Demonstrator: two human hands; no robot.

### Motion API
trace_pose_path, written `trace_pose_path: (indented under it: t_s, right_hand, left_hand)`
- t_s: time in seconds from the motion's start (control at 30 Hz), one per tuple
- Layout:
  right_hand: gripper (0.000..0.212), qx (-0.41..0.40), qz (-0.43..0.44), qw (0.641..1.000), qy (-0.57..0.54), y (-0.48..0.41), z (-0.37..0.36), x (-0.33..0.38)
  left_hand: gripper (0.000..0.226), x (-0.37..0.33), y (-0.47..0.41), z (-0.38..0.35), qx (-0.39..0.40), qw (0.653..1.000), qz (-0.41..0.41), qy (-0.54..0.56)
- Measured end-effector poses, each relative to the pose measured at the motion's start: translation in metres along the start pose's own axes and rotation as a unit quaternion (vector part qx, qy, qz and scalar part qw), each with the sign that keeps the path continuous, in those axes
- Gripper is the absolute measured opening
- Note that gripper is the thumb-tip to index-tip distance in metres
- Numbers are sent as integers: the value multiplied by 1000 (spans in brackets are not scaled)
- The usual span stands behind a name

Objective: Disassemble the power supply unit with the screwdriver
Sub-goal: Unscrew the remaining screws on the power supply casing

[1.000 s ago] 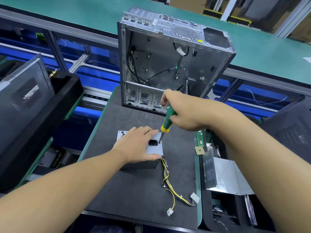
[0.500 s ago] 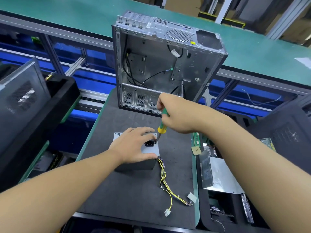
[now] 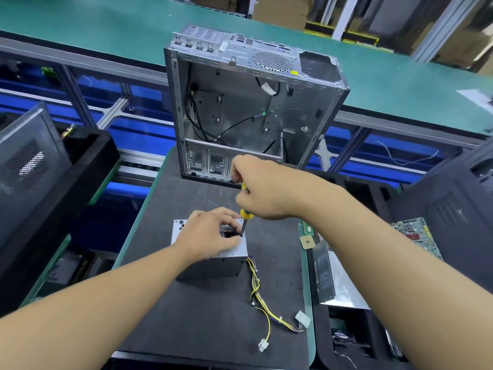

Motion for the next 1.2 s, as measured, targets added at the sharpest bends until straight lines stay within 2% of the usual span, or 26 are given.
trace_pose_path:
  t_s: [0.07, 0.2, 0.33, 0.43, 0.57, 0.67, 0.8, 0.93, 1.0, 1.1, 1.2]
  right_hand:
    - [11, -12, -9, 1000, 13, -1, 1, -2]
    - [25, -36, -22, 997, 66, -5, 1, -6]
    - [4, -13, 4, 1000, 24, -8, -3, -4]
    - [17, 18, -14, 1000, -13, -6, -5, -8]
    - [19, -23, -48, 998, 41, -9, 1, -17]
    - [27, -35, -47, 997, 56, -13, 3, -17]
    - [6, -8, -4, 1000, 6, -16, 0, -8]
    - [18, 30, -25, 999, 4, -15, -5, -7]
    - [18, -6, -36, 999, 24, -17, -2, -9]
    - [38, -70, -52, 991, 97, -17, 5, -14]
    - [29, -70, -29, 992, 98, -17, 5, -13]
  left_hand:
    - [14, -4, 2, 2, -8, 1000, -8, -13]
    - [3, -5, 3, 1, -7, 999, -17, -31]
    - [4, -8, 4, 2, -12, 998, -39, -37]
    - [8, -14, 7, 2, -24, 994, -69, -78]
    - [17, -25, 13, 2, -51, 982, -129, -125]
    - [16, -23, 13, 1, -46, 983, -127, -125]
    - [10, -20, 10, -1, -36, 986, -112, -118]
    - [9, -22, 10, 1, -40, 984, -120, -128]
    - [13, -23, 10, -2, -25, 981, -125, -145]
    - [23, -24, 11, -5, -4, 976, -135, -173]
    - [50, -19, 9, -11, 24, 976, -112, -185]
Point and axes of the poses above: each hand's wrist, its own y-axis away from the middle knuckle, its own z-axis out of the back of the hand, x = y × z, the point moved 8 cm from there along -y, towards the middle knuckle, and after that the axes turned 7 degrees about -x, right-handed, at the moved point
